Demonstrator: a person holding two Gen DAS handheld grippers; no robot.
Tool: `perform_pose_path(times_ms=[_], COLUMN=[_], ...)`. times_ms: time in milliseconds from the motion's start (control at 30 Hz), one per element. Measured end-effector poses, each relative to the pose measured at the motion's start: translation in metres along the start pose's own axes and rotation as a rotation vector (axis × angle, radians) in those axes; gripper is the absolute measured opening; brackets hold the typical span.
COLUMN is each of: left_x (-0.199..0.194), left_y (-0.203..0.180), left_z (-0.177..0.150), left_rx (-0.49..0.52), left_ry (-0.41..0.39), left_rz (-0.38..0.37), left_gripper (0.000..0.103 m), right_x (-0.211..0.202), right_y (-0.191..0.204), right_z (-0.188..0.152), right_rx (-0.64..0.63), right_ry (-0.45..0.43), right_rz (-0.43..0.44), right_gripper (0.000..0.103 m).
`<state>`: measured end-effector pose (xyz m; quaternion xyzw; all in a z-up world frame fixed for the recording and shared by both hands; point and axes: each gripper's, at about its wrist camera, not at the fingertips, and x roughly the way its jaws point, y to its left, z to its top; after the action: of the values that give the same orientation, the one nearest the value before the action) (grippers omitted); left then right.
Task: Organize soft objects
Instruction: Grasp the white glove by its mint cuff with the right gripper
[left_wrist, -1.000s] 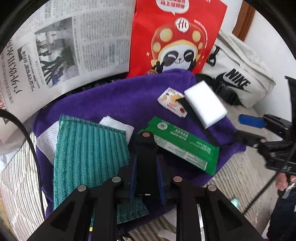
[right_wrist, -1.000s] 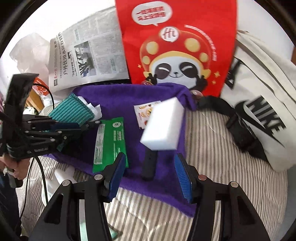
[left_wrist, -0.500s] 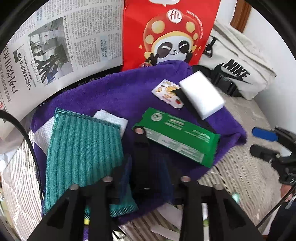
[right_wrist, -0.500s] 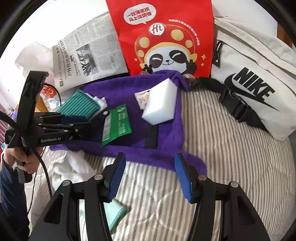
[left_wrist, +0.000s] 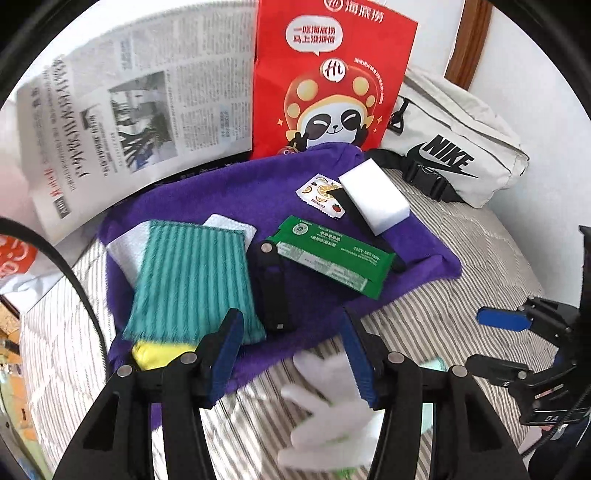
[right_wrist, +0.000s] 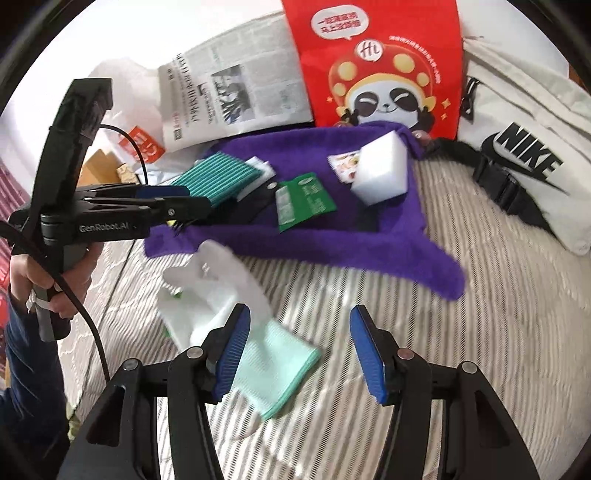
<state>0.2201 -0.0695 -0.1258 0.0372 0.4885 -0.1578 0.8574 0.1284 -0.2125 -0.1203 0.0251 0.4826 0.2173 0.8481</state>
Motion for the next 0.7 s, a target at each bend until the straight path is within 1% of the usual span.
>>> perform_pose_path(times_ms=[33,100,200,267,333,367,433,467,533,600,700], left_x=[-0.005,-0.013,-0.026,-0.031,-0.037,-0.041,-0.046,-0.048,-0.051,-0.053,-0.057], left_y=[0.0,0.002,0.008,0.01,0.014,0.016,0.02,0.022,0.025,0.028,0.036], left_z=[-0.004,-0.011,-0.025,-0.033,-0.043,-0.048,-0.059,-0.064,-0.075,-0.084,-0.102], left_rx=[-0.002,-0.006,-0.035,-0.045,-0.055,-0.065,-0.086,-0.093,-0.108,-0.121,-0.168], left_ry=[-0.007,-0.019,-0.039,-0.043,-0.051,-0.053,-0.057,-0.058,-0.057,-0.054,-0.055], left_rz=[0.004,0.002,0.003,0.016,0.036,0.03,-0.007,-0.014,0.003,0.008,-0.004], left_gripper=[0.054,0.054,0.054,0.054,0.056,0.057,0.057,0.057,0.057,0.057,0.058], right_x=[0.0,0.001,0.004,0.009,0.014,0.017,0.026,0.032,0.043,0.05,0.06], right_y=[0.003,0.009,0.02,0.031,0.043,0.048,0.056,0.057,0.06,0.06,0.059], right_z=[-0.003,-0.008,-0.015,-0.018,-0.022,-0.024,-0.027,-0.028,-0.03,-0.032,-0.033], right_rx=[-0.006,-0.016,-0.036,-0.076,-0.133,-0.156,-0.196,-0.206,-0.221,-0.226,-0.23], right_ry=[0.003,0.004,0.005,0.02,0.017,0.021,0.033,0.044,0.071,0.075,0.072], right_rz=[0.012,0.024,0.054,0.07,0.055,0.046,0.017,0.008,-0.012,-0.014,-0.041], right_gripper=[0.058,0.065,0.074,0.077,0.078,0.079,0.079,0.079,0.079,0.079,0.079])
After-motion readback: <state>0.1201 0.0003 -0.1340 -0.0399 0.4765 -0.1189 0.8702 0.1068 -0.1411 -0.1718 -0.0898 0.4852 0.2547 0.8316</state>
